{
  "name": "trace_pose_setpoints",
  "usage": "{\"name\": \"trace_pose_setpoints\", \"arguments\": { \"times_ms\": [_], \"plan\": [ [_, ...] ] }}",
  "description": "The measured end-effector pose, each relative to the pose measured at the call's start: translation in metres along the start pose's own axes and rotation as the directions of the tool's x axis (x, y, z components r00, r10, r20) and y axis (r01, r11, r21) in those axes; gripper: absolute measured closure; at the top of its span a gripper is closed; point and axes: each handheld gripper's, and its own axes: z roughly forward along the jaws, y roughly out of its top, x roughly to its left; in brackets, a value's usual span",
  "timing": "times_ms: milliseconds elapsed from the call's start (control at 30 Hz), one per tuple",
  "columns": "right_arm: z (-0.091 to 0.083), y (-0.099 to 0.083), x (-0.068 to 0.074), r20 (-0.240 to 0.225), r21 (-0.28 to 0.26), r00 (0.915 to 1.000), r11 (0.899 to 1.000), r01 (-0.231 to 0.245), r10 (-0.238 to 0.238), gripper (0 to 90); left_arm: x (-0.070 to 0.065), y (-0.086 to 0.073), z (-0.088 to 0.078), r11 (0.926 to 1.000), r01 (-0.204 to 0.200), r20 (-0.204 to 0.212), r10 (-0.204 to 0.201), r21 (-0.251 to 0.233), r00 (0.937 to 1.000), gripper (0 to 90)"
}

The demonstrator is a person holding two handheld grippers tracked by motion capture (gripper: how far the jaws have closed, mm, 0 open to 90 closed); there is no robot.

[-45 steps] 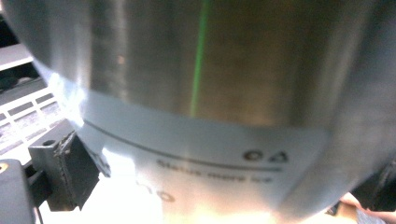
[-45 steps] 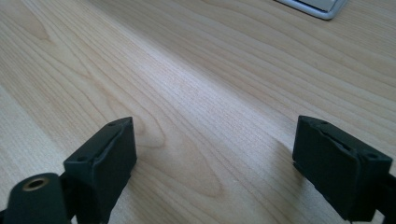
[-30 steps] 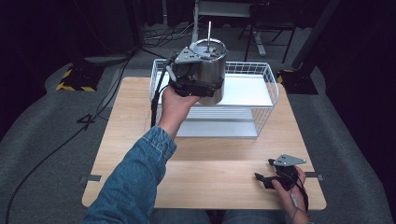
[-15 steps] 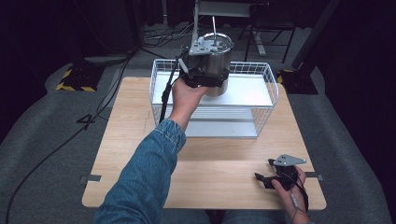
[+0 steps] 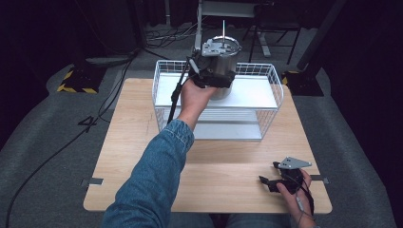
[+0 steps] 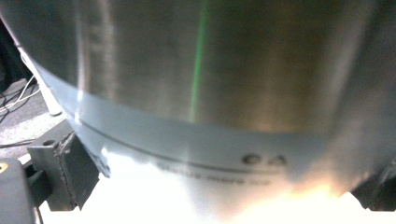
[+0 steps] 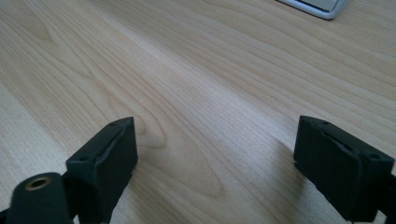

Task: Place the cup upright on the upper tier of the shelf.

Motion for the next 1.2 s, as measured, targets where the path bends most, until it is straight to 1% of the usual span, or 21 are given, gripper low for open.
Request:
{"name": "trace_pose_setpoints", "arguments": {
  "times_ms": [167,233,433,567,700,800,967,1200],
  "plan": [
    [0.0000,0.0000,0.0000,0.000,0.000,1.0000,1.000,0.000,0.000,13.8,-0.0013,-0.0012,0.0031,1.0000,-0.004,-0.006,0.004,0.009,1.0000,3.6],
    [0.0000,0.0000,0.0000,0.000,0.000,1.0000,1.000,0.000,0.000,13.8,-0.0014,-0.0017,0.0042,0.9997,-0.010,-0.009,0.010,0.020,0.9999,3.6],
    [0.0000,0.0000,0.0000,0.000,0.000,1.0000,1.000,0.000,0.000,13.8,-0.0001,-0.0035,0.0072,0.9992,0.001,-0.012,-0.001,0.040,0.9999,3.5],
    [-0.0001,0.0000,0.0001,0.000,0.001,1.0000,1.000,-0.001,0.001,13.8,0.0011,-0.0057,0.0093,0.9987,0.008,-0.005,-0.008,0.050,1.0000,3.4],
    [0.0000,0.0000,0.0000,0.000,0.000,1.0000,1.000,0.000,0.000,13.8,0.0023,-0.0070,0.0095,0.9990,0.013,-0.002,-0.013,0.042,0.9999,3.4],
    [0.0000,0.0000,0.0001,0.000,0.001,1.0000,1.000,-0.001,0.001,13.8,0.0023,-0.0077,0.0097,0.9992,0.004,0.002,-0.004,0.040,1.0000,3.4],
    [0.0000,0.0000,0.0001,0.000,0.001,1.0000,1.000,-0.001,0.001,13.8,0.0031,-0.0092,0.0100,0.9995,0.007,0.008,-0.007,0.032,0.9999,3.3],
    [0.0000,0.0000,0.0000,0.000,0.000,1.0000,1.000,0.000,0.000,13.8,0.0026,-0.0084,0.0099,0.9992,0.012,0.004,-0.012,0.039,0.9999,3.3]
  ]
}}
